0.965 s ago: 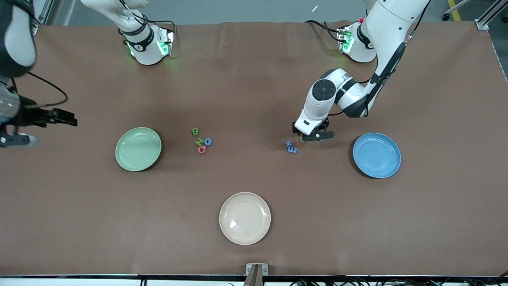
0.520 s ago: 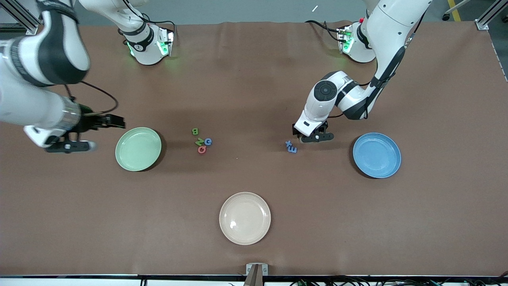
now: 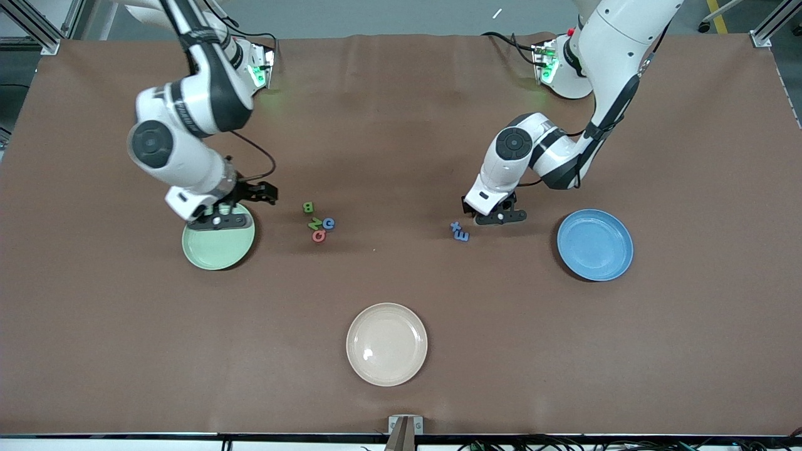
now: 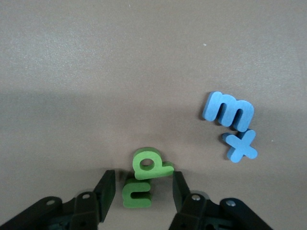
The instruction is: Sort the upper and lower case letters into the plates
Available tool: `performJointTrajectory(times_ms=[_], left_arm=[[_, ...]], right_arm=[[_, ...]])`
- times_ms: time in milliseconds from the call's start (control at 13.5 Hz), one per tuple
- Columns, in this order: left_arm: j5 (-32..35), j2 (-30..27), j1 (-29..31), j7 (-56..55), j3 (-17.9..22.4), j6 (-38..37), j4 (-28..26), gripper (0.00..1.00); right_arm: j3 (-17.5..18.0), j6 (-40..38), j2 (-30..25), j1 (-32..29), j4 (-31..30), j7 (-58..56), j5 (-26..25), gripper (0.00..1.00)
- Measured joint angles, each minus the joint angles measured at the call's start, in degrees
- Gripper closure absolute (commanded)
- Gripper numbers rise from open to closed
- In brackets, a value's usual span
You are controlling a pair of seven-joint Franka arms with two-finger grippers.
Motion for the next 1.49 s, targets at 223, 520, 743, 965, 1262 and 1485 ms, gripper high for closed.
performJointTrajectory(times_ms=[223, 520, 743, 965, 1262, 1485], left_arm=[[0.09, 0.00, -0.02, 0.00, -0.06, 0.01, -0.05, 0.38], [0.34, 0.01, -0.10, 0.00, -0.23, 0.01, -0.30, 0.32], [0.36, 0.01, -0.14, 0.00, -0.40, 0.01, -0.30, 0.33], [0.37, 0.01, -0.24, 0.00, -0.43, 0.01, -0.31, 0.32], [0.38, 0.01, -0.30, 0.00, -0.57, 0.01, -0.31, 0.26], [0.39, 0.01, -0.35, 0.00, -0.66, 0.01, -0.14, 0.25]], right_arm=[[0.03, 9.91, 0.04, 4.01, -6.60, 1.79, 0.01, 0.02], [0.00, 17.75, 2.91, 6.38, -10.30, 2.21, 0.01, 0.03], [-0.01, 22.42, 6.92, 6.83, -10.51, 2.21, 0.01, 0.08], [0.00, 26.40, 10.87, 7.71, -10.55, 2.40, 0.02, 0.12], [0.00, 27.95, 12.55, 8.77, -10.52, 6.36, 0.04, 0.17], [0.00, 28.36, 12.83, 10.24, -10.52, 8.41, 0.04, 0.24]])
